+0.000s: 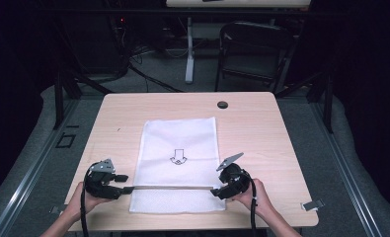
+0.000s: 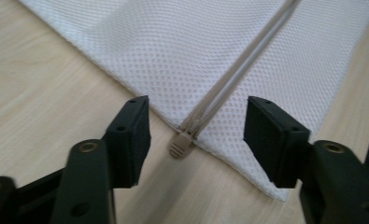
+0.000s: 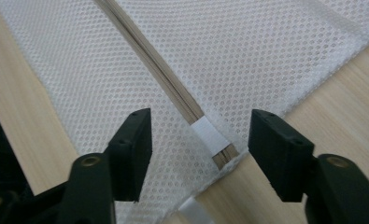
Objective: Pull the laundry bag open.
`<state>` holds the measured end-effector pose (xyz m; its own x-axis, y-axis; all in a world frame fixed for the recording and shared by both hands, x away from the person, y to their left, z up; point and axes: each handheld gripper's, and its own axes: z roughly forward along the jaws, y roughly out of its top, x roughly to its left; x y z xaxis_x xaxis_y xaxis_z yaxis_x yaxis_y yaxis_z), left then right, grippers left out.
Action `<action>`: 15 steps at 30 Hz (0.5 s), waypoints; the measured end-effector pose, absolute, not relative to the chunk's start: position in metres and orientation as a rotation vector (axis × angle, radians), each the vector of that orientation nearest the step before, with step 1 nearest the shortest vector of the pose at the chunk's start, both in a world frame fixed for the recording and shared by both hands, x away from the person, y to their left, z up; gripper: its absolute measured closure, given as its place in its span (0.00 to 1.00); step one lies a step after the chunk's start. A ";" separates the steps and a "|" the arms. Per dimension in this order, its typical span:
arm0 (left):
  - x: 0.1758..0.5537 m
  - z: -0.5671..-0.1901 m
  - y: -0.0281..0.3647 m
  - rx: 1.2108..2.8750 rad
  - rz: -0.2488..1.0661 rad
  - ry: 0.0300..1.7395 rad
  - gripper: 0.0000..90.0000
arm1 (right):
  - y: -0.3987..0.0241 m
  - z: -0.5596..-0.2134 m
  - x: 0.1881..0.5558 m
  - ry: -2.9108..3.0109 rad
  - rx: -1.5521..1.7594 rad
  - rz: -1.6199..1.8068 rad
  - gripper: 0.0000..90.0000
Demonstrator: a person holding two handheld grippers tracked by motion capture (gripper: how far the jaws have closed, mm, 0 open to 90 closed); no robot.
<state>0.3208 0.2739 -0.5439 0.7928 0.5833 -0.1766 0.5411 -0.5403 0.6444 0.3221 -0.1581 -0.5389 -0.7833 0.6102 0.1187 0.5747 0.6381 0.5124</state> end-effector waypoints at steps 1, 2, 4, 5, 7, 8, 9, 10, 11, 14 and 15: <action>0.320 -0.542 0.274 2.252 0.076 0.842 0.41 | -0.159 -0.537 0.321 2.771 1.011 0.818 0.37; 0.320 -0.539 0.274 2.255 0.091 0.859 0.38 | -0.162 -0.534 0.320 2.762 1.013 0.813 0.35; 0.320 -0.536 0.274 2.252 0.095 0.883 0.29 | -0.164 -0.531 0.318 2.739 1.025 0.820 0.31; 0.319 -0.534 0.273 2.249 0.117 0.909 0.26 | -0.166 -0.528 0.318 2.736 1.027 0.790 0.29; 0.319 -0.531 0.272 2.244 0.127 0.926 0.20 | -0.169 -0.523 0.317 2.728 1.038 0.797 0.25; 0.318 -0.529 0.272 2.250 0.131 0.938 0.18 | -0.170 -0.521 0.315 2.715 1.046 0.789 0.22; 0.316 -0.528 0.271 2.249 0.144 0.944 0.16 | -0.172 -0.518 0.314 2.705 1.047 0.781 0.20; 0.315 -0.526 0.270 2.251 0.144 0.955 0.15 | -0.174 -0.516 0.312 2.690 1.052 0.779 0.18; 0.313 -0.524 0.270 2.252 0.151 0.972 0.13 | -0.176 -0.515 0.311 2.682 1.058 0.808 0.17; 0.306 -0.518 0.268 2.262 0.179 1.012 0.10 | -0.185 -0.512 0.307 2.680 1.083 0.793 0.15; 0.305 -0.517 0.268 2.266 0.190 1.029 0.09 | -0.189 -0.512 0.306 2.673 1.090 0.791 0.14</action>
<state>0.3050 0.2680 -0.5172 0.6837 0.7191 -0.1239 0.6276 -0.4929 0.6026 0.3058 -0.1887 -0.5118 -0.7251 0.6861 0.0597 0.6080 0.5970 0.5233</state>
